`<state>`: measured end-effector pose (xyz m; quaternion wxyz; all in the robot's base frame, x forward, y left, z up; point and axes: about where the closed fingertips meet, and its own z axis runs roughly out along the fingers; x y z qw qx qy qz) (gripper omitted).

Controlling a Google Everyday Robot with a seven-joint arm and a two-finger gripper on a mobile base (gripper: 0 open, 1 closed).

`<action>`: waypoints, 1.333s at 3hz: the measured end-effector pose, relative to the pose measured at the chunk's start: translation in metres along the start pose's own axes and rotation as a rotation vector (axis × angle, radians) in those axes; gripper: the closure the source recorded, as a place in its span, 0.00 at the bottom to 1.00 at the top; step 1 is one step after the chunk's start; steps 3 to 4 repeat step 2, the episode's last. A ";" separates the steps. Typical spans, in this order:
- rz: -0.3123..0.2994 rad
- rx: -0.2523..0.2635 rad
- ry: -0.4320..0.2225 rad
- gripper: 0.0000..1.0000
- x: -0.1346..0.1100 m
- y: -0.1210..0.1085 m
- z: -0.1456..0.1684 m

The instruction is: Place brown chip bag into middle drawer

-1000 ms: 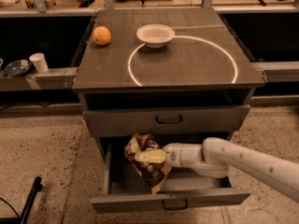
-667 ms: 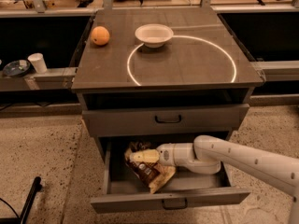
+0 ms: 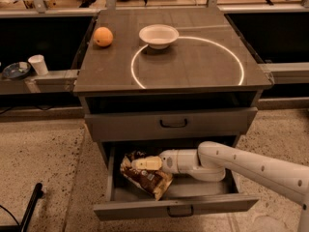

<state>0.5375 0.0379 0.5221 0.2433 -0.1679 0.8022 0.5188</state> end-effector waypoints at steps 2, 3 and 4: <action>-0.142 0.062 -0.141 0.00 -0.002 0.029 -0.080; -0.142 0.062 -0.141 0.00 -0.002 0.029 -0.080; -0.142 0.062 -0.141 0.00 -0.002 0.029 -0.080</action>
Offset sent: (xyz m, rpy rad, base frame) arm -0.0541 -0.1202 0.0777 0.0319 -0.2654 -0.1617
